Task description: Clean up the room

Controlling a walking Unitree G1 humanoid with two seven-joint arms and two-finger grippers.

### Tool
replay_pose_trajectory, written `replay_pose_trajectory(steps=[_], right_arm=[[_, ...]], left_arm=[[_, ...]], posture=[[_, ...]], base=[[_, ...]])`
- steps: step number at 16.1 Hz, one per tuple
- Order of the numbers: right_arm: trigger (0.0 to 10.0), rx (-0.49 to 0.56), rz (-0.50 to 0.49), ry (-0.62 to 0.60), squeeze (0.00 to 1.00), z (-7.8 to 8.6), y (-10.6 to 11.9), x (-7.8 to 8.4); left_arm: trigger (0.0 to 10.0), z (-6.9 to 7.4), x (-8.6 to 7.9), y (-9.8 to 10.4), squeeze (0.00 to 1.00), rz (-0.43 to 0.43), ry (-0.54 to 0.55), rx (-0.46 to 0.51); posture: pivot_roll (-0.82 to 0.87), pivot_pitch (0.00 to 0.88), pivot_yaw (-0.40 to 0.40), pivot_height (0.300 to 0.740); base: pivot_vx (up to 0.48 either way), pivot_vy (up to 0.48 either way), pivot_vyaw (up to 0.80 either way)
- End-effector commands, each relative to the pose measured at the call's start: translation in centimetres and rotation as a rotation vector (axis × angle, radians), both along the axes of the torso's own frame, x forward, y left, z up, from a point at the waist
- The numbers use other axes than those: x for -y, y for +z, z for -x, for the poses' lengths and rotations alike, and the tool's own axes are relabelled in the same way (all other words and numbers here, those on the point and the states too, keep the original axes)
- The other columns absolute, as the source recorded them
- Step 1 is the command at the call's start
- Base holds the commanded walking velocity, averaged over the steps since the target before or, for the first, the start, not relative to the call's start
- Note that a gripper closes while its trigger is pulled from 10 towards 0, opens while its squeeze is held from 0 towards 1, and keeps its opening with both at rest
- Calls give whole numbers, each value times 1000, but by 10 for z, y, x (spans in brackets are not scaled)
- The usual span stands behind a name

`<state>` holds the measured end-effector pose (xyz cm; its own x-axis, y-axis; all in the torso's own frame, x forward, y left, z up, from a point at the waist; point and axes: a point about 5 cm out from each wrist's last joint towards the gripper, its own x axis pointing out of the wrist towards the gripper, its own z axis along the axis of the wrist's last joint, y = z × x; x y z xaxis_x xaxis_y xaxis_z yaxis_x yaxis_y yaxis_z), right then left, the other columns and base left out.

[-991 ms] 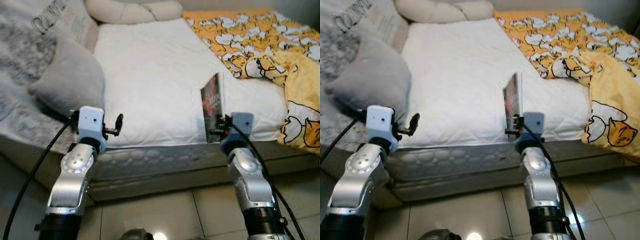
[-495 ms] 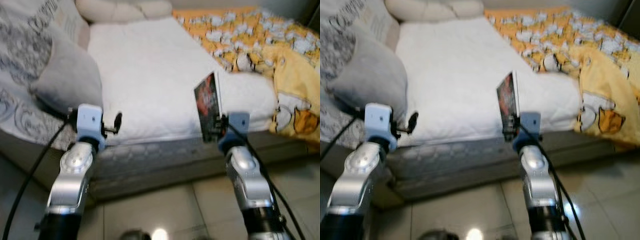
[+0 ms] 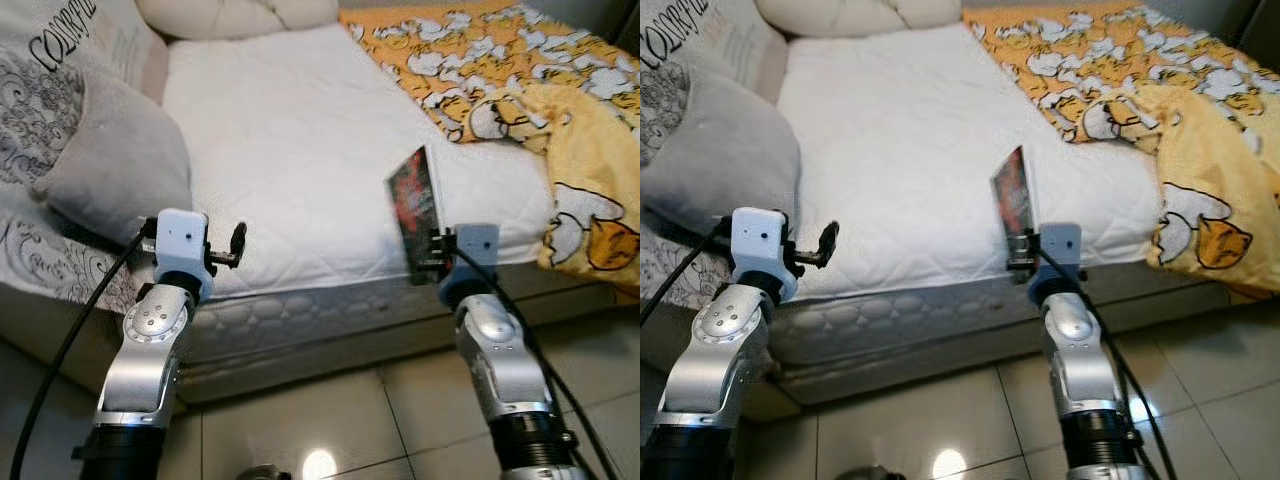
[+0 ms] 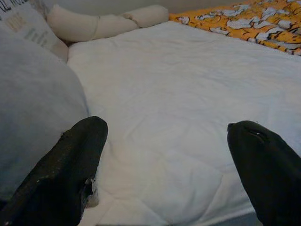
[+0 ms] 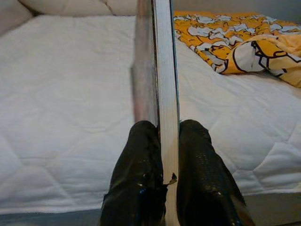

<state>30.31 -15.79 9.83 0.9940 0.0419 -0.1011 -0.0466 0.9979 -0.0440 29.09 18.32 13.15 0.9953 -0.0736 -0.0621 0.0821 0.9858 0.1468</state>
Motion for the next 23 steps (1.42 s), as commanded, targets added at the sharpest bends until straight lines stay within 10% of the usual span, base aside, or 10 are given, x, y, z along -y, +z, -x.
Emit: replay_pose_trajectory(steps=[1,23], right_arm=[[10000,57,6,30,0,-4,13,-7],[10000,42,10,72,0,-4,11,-10]], left_arm=[[10000,-1,-1,4,0,-7,7,16],[10000,-3,0,3,0,-2,-1,8]], posture=[[32,0,27,740],[31,0,25,740]], base=[[315,0,800],[352,0,216]])
